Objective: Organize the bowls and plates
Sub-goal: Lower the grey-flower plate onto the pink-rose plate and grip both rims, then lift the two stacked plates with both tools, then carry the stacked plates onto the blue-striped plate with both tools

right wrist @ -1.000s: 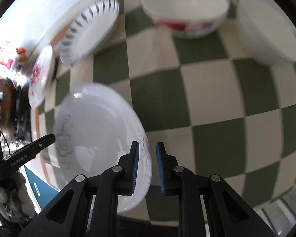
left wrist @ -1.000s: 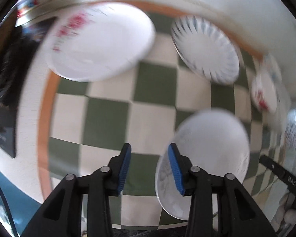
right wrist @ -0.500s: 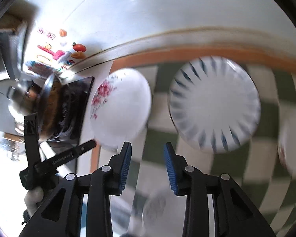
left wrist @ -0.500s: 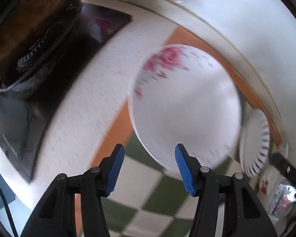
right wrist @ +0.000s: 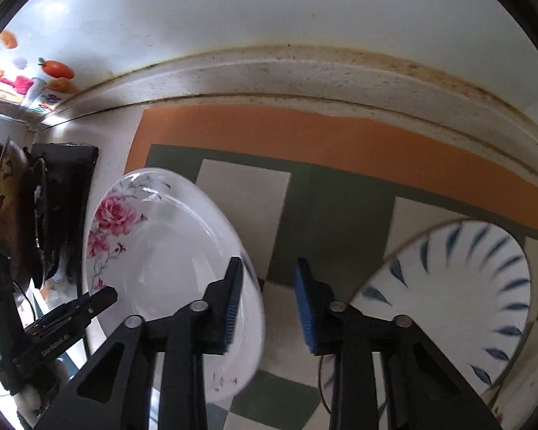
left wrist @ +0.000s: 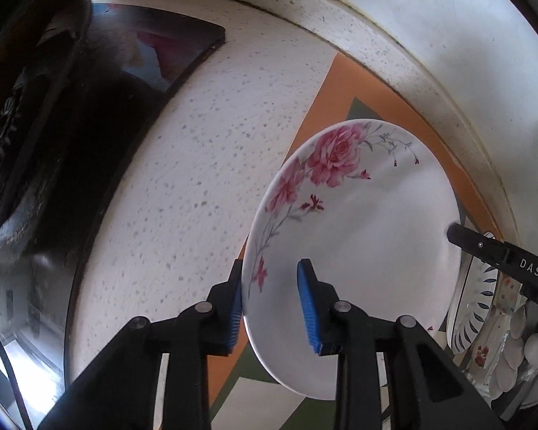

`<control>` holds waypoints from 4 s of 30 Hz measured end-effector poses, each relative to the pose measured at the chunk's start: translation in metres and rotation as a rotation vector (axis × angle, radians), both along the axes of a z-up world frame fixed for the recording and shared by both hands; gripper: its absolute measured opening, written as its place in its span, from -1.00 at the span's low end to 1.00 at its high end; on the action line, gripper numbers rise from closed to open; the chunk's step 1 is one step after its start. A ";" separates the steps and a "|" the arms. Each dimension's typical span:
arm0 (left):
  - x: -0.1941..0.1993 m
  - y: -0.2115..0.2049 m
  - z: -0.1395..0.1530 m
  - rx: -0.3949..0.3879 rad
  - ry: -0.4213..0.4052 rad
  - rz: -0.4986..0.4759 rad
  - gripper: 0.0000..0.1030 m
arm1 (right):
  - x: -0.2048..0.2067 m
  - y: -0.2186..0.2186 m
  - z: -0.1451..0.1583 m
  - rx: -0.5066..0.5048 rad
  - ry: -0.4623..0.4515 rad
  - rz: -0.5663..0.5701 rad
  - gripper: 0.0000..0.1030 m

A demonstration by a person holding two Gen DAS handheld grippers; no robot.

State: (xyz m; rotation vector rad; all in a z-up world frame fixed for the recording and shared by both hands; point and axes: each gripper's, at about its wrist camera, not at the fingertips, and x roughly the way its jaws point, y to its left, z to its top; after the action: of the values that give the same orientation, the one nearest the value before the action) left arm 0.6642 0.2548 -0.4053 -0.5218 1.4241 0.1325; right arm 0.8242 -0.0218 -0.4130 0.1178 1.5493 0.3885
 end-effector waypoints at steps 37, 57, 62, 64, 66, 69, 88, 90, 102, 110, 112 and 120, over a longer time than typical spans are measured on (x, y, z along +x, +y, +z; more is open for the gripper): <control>-0.074 -0.137 0.092 -0.005 -0.065 -0.235 -0.52 | -0.165 -0.159 0.083 0.107 -0.023 -0.128 -0.75; -0.119 -0.237 0.037 0.023 0.131 -0.443 -0.51 | -0.291 -0.266 0.040 0.145 0.097 -0.311 -0.75; -0.118 -0.247 0.026 0.034 0.157 -0.456 -0.52 | -0.295 -0.270 0.031 0.135 0.102 -0.313 -0.75; -0.118 -0.250 0.024 0.042 0.165 -0.462 -0.52 | -0.297 -0.271 0.029 0.130 0.102 -0.312 -0.75; -0.120 -0.252 0.023 0.048 0.177 -0.458 -0.52 | -0.297 -0.273 0.027 0.130 0.109 -0.315 -0.75; -0.116 -0.259 0.020 0.066 0.179 -0.461 -0.52 | -0.296 -0.273 0.022 0.125 0.120 -0.319 -0.75; -0.121 -0.281 0.018 0.088 0.221 -0.470 -0.51 | -0.279 -0.266 0.006 0.122 0.211 -0.307 -0.72; -0.126 -0.278 0.019 0.084 0.222 -0.466 -0.51 | -0.276 -0.265 0.003 0.116 0.210 -0.303 -0.72; -0.132 -0.268 0.031 0.106 0.252 -0.464 -0.47 | -0.270 -0.250 0.002 0.043 0.231 -0.240 -0.51; -0.081 -0.246 0.076 -0.010 0.138 -0.370 -0.40 | -0.234 -0.247 0.056 0.129 0.113 -0.288 -0.50; -0.050 -0.237 0.080 -0.014 0.100 -0.337 -0.40 | -0.210 -0.246 0.071 0.153 0.067 -0.302 -0.42; 0.052 -0.221 0.051 -0.063 0.080 -0.269 -0.40 | -0.090 -0.245 0.060 0.117 0.008 -0.356 -0.39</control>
State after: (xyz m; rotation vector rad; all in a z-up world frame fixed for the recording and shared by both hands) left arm 0.7162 0.0338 -0.3543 -0.3749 1.5670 -0.1078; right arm 0.7338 -0.2664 -0.3527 0.4792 1.4778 0.1959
